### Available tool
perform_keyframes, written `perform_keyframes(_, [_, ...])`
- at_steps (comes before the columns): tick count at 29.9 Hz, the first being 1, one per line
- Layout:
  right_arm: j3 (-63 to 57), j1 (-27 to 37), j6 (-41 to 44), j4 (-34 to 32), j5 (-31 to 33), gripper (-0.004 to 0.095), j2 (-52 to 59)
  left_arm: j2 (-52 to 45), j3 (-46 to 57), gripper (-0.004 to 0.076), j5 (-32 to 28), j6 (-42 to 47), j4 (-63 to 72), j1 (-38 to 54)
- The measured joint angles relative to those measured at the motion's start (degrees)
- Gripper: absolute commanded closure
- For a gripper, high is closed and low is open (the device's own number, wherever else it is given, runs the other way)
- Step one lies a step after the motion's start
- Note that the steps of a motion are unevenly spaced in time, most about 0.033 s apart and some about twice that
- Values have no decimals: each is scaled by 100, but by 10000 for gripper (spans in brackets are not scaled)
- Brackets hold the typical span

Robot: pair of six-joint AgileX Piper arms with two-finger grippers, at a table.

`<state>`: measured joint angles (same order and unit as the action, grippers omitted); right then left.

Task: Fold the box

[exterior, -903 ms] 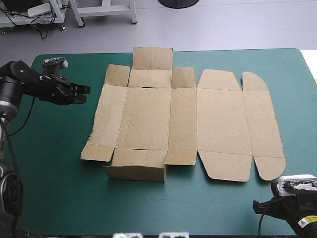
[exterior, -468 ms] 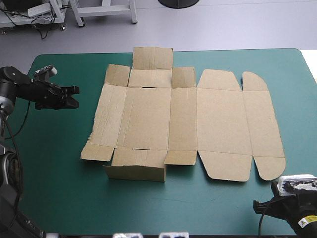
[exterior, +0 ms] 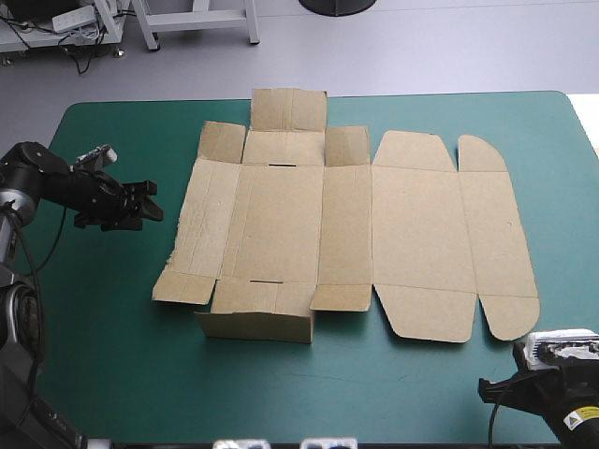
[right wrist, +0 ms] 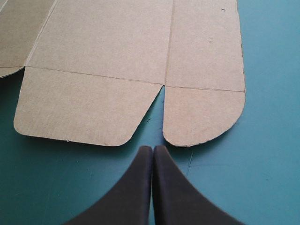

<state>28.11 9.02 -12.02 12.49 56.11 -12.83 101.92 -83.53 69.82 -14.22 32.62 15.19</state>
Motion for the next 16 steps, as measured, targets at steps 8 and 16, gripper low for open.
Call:
perform_keyframes(8, [0, 0, 0, 0, -6, 913, 0, 66, 559, 351, -21, -251, 85, 0])
perform_keyframes(16, [0, 0, -2, 0, -6, 913, 0, 93, 641, 351, -27, -401, 189, 0])
